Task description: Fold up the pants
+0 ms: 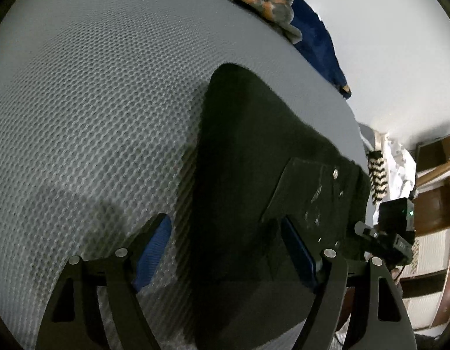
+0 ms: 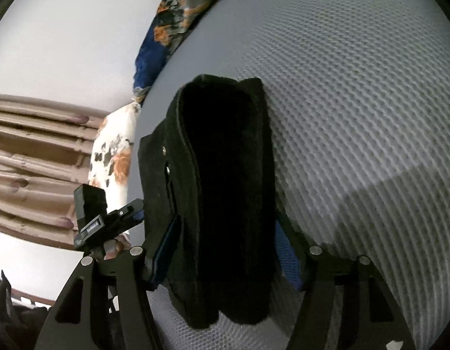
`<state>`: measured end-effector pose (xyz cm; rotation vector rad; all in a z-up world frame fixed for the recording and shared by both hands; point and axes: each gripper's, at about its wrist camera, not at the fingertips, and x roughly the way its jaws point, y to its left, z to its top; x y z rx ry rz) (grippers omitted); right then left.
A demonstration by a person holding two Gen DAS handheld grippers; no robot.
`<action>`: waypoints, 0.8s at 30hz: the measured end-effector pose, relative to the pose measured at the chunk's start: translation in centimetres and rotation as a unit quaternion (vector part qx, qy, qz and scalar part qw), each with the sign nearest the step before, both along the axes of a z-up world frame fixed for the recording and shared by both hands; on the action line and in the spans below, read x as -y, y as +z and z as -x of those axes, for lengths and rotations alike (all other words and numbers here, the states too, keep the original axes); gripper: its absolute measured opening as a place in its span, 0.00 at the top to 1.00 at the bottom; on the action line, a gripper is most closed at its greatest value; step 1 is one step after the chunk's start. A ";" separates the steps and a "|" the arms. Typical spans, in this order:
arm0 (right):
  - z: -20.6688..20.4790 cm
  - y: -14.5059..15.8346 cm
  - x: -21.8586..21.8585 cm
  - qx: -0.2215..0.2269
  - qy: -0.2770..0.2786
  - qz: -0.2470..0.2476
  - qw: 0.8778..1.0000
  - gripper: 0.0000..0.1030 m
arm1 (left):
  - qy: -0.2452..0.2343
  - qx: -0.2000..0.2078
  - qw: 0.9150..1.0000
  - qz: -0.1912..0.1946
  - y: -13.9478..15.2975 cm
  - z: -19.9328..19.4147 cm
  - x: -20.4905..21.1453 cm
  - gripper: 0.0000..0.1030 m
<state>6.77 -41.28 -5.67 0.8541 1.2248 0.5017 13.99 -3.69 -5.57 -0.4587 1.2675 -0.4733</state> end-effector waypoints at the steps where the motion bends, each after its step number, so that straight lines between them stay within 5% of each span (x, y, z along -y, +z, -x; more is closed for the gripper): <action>1: -0.4 -0.2 0.0 0.000 -0.001 -0.011 1.000 0.41 | 0.003 0.004 1.000 0.002 0.0 -0.3 0.2 0.25; 6: -2.2 -0.4 -0.9 0.008 0.004 -0.015 1.000 0.47 | 0.005 0.018 1.000 0.016 -0.1 -1.4 1.8 0.27; 10: -2.4 0.0 -1.3 0.017 -0.006 -0.014 1.000 0.67 | 0.007 0.053 0.998 -0.021 0.3 -1.1 3.2 0.51; 14: -2.6 1.7 -1.9 0.029 -0.001 0.000 1.000 0.74 | 0.006 0.063 0.998 -0.003 1.6 -0.7 2.6 0.74; 24: -7.0 5.9 -4.2 0.062 -0.005 0.023 0.998 0.78 | 0.025 0.084 0.996 0.005 5.4 -3.4 1.0 0.78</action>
